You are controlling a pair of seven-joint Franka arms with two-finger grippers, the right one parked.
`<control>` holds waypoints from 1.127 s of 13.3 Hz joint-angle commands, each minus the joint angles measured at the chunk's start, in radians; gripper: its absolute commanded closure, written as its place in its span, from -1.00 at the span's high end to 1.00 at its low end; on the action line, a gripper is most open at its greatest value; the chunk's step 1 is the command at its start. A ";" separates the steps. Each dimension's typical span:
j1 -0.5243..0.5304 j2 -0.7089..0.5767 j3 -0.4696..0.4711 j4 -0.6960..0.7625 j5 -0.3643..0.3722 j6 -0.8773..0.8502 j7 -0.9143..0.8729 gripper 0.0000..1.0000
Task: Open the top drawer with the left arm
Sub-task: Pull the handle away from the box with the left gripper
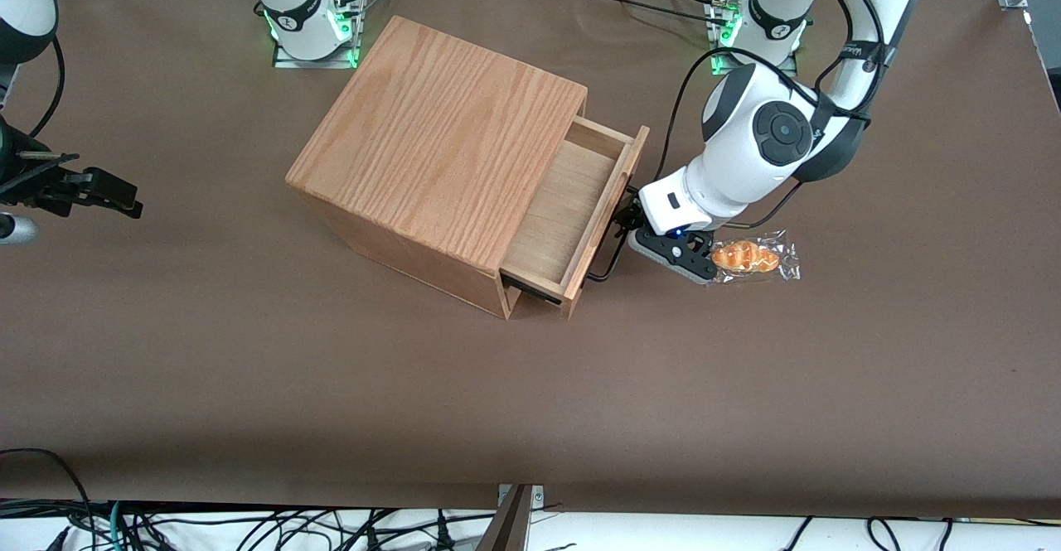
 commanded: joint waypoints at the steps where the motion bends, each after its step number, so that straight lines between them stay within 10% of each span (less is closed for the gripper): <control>1: 0.002 0.029 0.070 0.001 0.148 0.068 -0.028 1.00; 15: 0.033 0.030 0.127 0.002 0.150 0.068 0.081 1.00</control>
